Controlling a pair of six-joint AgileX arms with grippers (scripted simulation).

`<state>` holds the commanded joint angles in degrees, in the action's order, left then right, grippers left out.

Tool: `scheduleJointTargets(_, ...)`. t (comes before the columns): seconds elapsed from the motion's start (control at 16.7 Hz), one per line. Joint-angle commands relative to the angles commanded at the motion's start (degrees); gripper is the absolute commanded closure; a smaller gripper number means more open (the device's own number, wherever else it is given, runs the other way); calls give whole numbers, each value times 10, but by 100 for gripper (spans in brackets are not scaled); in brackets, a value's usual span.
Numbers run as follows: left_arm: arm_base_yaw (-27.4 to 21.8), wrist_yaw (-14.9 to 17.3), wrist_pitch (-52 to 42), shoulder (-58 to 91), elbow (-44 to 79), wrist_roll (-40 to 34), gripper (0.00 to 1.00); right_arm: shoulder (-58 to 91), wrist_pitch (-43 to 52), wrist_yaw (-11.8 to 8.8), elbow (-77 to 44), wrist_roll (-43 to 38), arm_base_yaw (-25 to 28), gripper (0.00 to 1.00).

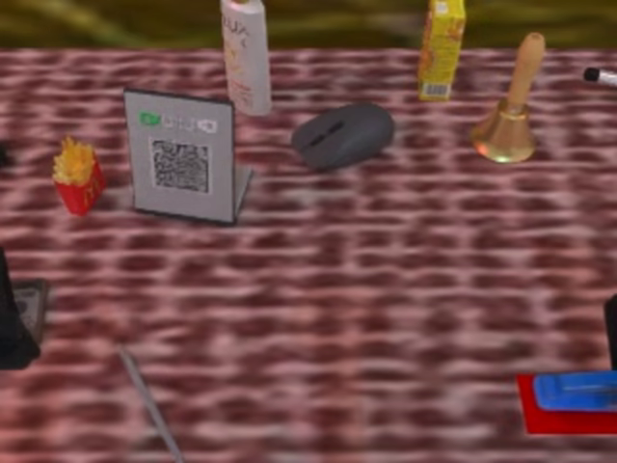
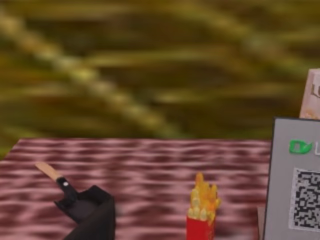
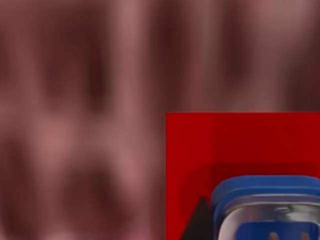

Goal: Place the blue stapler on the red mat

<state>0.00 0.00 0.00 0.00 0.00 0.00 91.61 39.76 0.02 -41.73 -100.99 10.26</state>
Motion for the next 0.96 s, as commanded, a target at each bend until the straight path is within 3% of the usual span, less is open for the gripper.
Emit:
scheduleJointTargets(0.6,0,0,0,0,0,0,0,0,0,0,0,0,0,2)
scheduleJointTargets(0.96,0,0,0,0,0,0,0,0,0,0,0,0,0,0)
